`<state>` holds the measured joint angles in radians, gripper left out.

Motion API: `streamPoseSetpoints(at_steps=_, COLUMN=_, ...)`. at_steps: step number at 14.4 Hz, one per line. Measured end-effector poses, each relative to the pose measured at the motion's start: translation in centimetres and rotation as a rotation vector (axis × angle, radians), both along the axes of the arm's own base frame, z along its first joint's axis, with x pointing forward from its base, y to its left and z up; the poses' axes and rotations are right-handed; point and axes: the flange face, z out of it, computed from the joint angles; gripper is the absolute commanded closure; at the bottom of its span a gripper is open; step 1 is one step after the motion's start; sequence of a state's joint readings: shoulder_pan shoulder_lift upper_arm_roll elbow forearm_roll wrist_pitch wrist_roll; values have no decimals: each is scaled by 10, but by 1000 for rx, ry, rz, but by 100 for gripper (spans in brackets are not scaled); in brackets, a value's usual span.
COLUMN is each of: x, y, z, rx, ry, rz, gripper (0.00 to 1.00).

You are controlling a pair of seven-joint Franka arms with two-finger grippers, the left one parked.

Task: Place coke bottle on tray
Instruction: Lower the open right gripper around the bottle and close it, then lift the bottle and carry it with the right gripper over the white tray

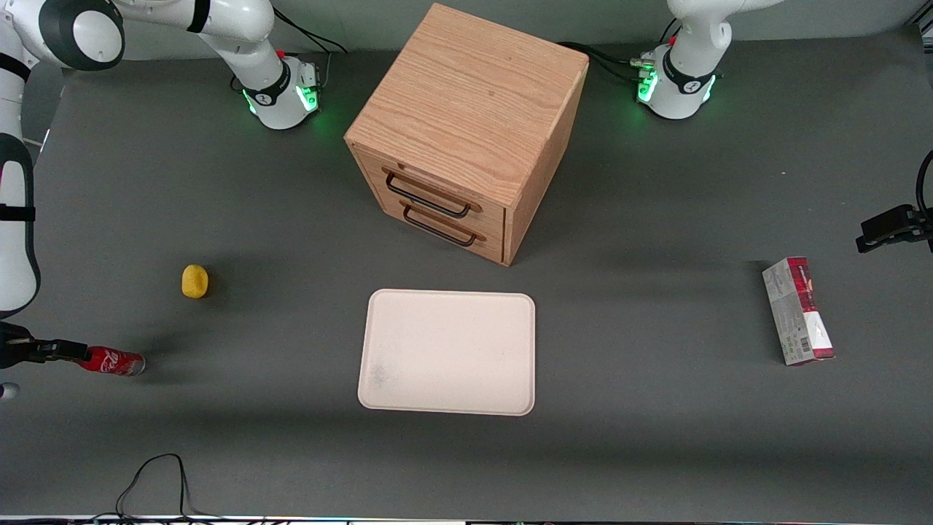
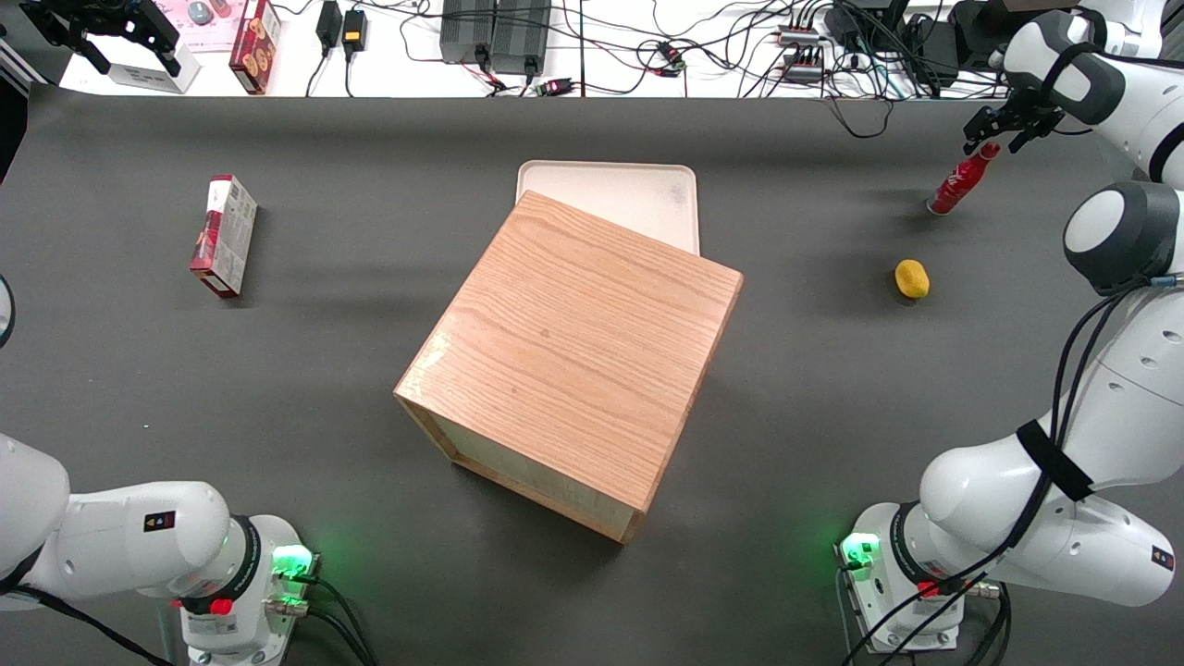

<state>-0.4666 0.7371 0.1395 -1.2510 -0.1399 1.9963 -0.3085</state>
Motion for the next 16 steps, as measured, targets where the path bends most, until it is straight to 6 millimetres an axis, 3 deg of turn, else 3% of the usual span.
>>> streamPoseSetpoints(at_steps=1, x=0, y=0, z=0, rx=0, ry=0, rz=0, gripper=28)
streamPoseSetpoints(at_steps=3, x=0, y=0, z=0, rx=1, ry=0, rz=1, gripper=67)
streamPoseSetpoints(at_steps=5, x=0, y=1, z=0, rx=1, ry=-1, rz=1, gripper=96)
streamPoseSetpoints(at_steps=6, x=1, y=2, z=0, rx=3, ry=-1, rz=3, gripper=100)
streamPoseSetpoints(at_steps=13, x=4, y=9, z=3, rx=18, ry=-12, rz=6, gripper=100)
streamPoseSetpoints(at_steps=14, x=8, y=14, z=10, rx=14, ry=-24, rz=14, gripper=100)
streamPoseSetpoints(at_steps=16, x=13, y=31, z=45, rx=-10, ry=-49, rz=40, gripper=100)
